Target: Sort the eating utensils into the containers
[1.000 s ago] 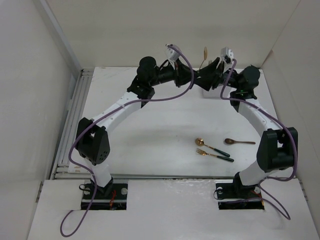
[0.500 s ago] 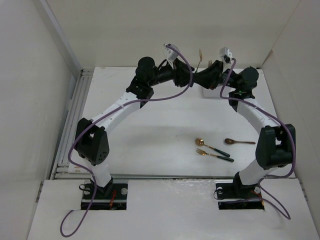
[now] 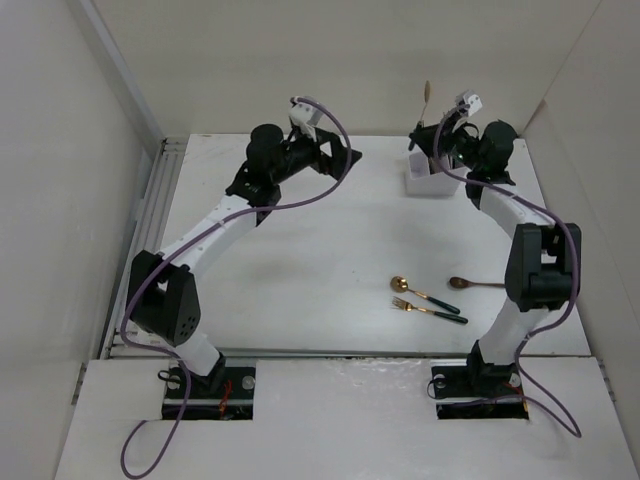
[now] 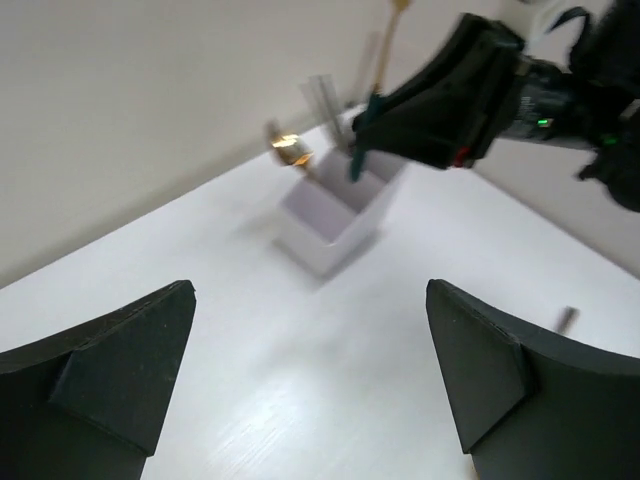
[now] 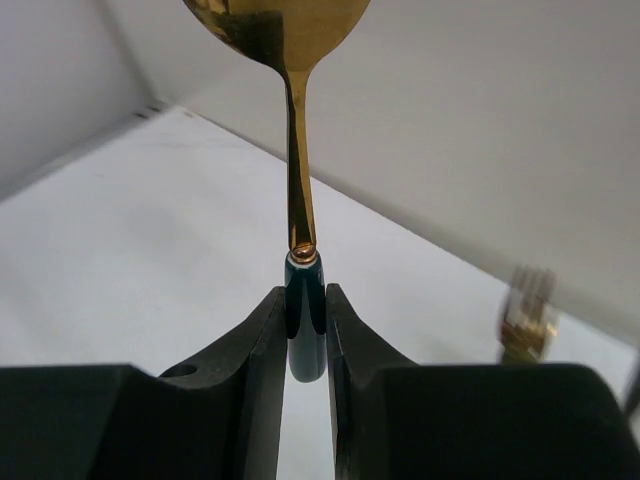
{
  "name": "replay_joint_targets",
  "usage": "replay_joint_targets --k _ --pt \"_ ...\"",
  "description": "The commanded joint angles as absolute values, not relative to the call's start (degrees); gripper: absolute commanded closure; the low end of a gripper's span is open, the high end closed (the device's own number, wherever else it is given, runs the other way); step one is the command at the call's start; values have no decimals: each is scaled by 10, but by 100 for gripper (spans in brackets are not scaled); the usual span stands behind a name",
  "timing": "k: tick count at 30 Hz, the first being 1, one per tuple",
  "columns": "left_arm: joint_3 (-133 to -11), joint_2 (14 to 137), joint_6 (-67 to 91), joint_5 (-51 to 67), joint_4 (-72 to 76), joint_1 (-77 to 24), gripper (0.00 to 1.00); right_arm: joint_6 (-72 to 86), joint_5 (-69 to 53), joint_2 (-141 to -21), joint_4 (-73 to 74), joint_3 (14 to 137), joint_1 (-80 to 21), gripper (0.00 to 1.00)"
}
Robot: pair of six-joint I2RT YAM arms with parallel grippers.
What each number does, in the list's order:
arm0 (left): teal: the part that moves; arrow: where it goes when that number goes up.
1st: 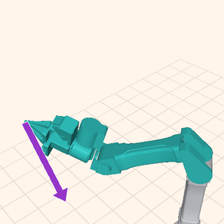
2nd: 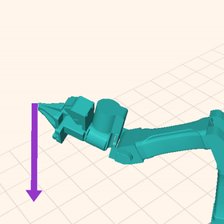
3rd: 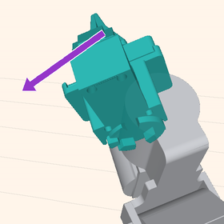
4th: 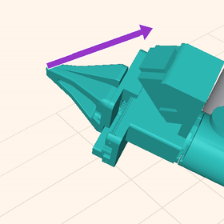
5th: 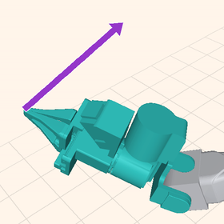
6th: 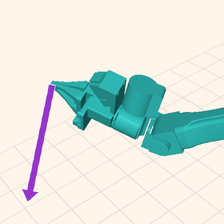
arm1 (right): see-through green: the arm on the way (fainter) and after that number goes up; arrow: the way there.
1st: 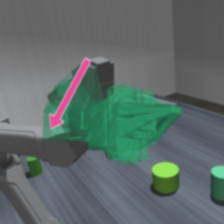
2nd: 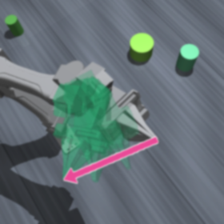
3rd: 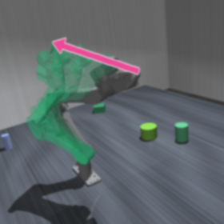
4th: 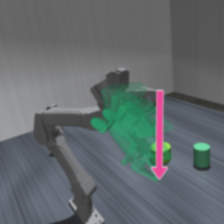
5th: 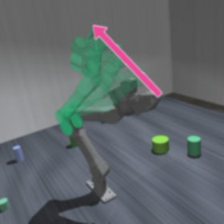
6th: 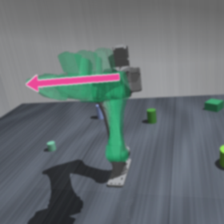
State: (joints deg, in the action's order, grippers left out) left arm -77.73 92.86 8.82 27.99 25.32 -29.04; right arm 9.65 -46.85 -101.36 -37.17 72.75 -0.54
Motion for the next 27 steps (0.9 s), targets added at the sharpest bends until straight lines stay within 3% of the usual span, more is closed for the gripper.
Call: replay_joint_targets --k 1,15,27 --pt "-749 882 31 169 240 -278 0 -13 -353 -1049 -272 788 1 100" --pt "-719 882 -8 115 243 -278 0 -70 -208 -1130 -211 817 1 100" --pt "-714 893 -8 115 255 -278 0 -98 -222 -1148 -198 818 1 100"
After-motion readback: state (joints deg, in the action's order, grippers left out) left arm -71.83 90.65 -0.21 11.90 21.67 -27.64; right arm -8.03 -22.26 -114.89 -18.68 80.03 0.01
